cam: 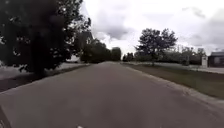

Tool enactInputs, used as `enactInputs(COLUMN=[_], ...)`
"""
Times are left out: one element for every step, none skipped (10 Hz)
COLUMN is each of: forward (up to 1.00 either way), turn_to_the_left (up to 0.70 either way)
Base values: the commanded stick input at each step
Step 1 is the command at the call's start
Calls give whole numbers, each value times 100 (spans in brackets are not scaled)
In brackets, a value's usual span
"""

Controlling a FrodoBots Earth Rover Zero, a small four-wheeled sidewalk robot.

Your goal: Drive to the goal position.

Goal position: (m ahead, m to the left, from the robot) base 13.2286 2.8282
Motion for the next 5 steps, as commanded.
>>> enactInputs(forward=[100, 100, 100, 100, 100], turn_to_the_left=[1, 1, 1, 1, 1])
